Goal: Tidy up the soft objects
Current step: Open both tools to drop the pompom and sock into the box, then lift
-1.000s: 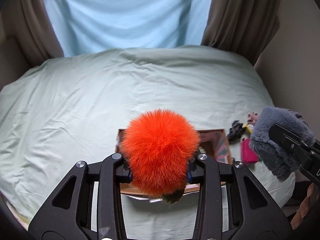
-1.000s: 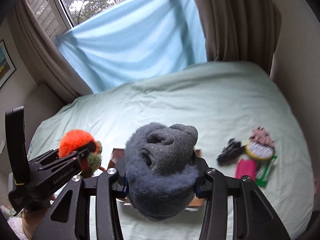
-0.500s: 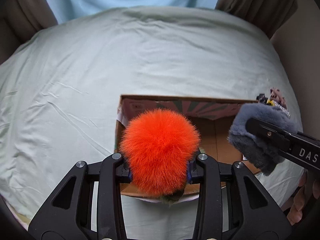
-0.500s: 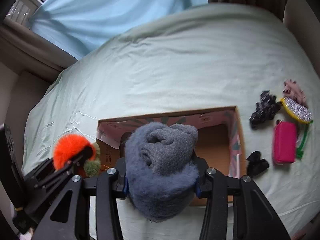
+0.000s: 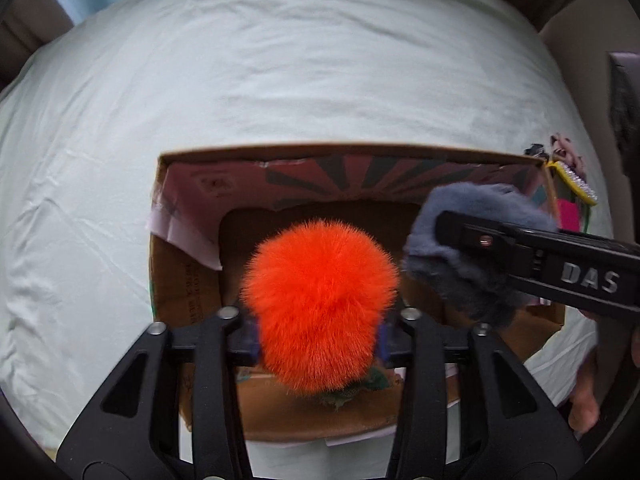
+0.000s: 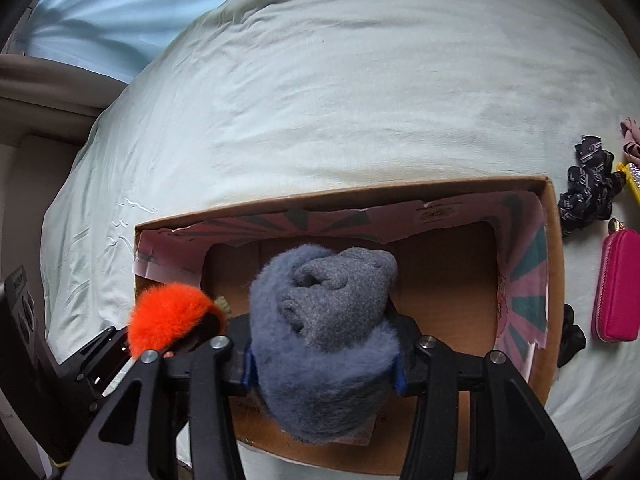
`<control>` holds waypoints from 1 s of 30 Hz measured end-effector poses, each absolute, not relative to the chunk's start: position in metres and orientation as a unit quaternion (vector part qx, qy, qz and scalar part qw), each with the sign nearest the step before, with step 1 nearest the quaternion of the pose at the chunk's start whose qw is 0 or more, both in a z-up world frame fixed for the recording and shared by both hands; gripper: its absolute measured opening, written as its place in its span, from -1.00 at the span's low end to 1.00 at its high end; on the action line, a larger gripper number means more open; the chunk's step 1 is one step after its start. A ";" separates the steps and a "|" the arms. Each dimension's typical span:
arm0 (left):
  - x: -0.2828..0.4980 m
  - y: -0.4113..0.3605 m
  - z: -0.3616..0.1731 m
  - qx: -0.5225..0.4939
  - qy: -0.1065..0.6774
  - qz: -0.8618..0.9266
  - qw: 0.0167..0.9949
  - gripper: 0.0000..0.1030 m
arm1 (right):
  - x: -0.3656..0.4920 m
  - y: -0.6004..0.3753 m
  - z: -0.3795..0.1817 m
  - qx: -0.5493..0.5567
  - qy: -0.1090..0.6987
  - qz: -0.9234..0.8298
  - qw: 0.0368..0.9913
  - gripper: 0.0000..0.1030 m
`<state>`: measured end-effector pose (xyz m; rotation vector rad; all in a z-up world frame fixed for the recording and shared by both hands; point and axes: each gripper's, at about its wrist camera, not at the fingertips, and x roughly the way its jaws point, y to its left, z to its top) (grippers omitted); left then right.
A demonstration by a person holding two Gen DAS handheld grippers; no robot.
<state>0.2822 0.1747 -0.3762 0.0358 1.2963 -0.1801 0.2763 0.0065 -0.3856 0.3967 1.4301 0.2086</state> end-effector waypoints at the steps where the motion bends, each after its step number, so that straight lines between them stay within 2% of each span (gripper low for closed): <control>1: 0.280 0.173 -0.373 0.034 0.596 -0.077 0.798 0.71 | 0.278 0.006 -0.388 0.182 0.651 0.096 0.730 0.10; 2: 0.278 0.172 -0.370 0.047 0.591 -0.070 0.803 0.98 | 0.280 0.007 -0.388 0.178 0.652 0.094 0.731 0.39; 3: 0.276 0.173 -0.367 0.050 0.585 -0.075 0.806 0.99 | 0.282 0.007 -0.386 0.170 0.650 0.092 0.735 0.89; 4: 0.274 0.174 -0.366 0.045 0.584 -0.087 0.806 0.99 | 0.283 0.007 -0.386 0.163 0.648 0.091 0.739 1.00; 18: 0.257 0.180 -0.349 0.044 0.578 -0.082 0.810 0.99 | 0.273 -0.003 -0.377 0.135 0.631 0.097 0.758 1.00; 30: 0.225 0.188 -0.297 0.040 0.552 -0.081 0.829 0.99 | 0.246 0.001 -0.328 0.116 0.601 0.103 0.784 1.00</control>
